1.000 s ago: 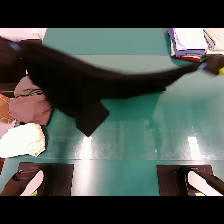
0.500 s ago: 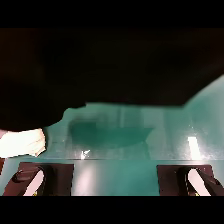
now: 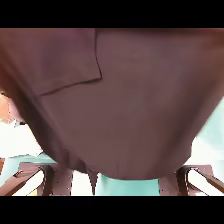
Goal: Fold the shirts.
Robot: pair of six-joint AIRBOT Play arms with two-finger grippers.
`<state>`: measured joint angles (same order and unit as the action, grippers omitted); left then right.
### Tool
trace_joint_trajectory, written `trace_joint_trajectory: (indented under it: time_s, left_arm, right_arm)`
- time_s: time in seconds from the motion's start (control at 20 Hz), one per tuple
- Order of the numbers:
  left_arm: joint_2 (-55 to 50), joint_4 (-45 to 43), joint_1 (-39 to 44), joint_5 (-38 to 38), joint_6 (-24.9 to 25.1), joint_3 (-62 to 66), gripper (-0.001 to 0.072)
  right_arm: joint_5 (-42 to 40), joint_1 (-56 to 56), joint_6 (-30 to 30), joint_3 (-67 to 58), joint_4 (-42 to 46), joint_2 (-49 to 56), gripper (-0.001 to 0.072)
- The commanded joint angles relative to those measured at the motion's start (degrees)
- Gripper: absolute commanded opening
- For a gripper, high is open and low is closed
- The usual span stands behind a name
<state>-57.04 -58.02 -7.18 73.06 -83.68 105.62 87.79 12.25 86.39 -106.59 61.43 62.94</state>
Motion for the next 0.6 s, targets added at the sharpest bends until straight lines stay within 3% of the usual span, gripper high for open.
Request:
trace_joint_trajectory:
  time_s: [0.0, 0.15, 0.3, 0.45, 0.55]
  left_arm:
    - [-11.2, -0.3, 1.5, 4.5, 0.2, -10.9, 0.0017]
    - [-23.3, -1.1, 4.8, 0.1, 3.3, -16.5, 0.0018]
    - [-33.2, -1.1, 5.5, -11.1, 3.3, -16.4, 0.0018]
    - [-36.1, -1.1, 5.4, -22.8, 3.3, -16.4, 0.0017]
    - [-36.4, -0.9, 5.4, -26.0, 4.8, -15.4, 0.0018]
  right_arm:
    - [1.4, -10.1, 1.7, 8.4, 10.8, 10.4, 0.0015]
    - [-1.4, -12.9, 1.7, 10.8, 11.4, 21.6, 0.0016]
    - [-4.7, -12.9, 1.6, 5.8, 11.8, 33.0, 0.0016]
    - [-7.3, -12.3, 1.6, -3.5, 11.7, 40.9, 0.0016]
    - [-7.9, -12.0, 1.6, -9.9, 11.7, 44.0, 0.0015]
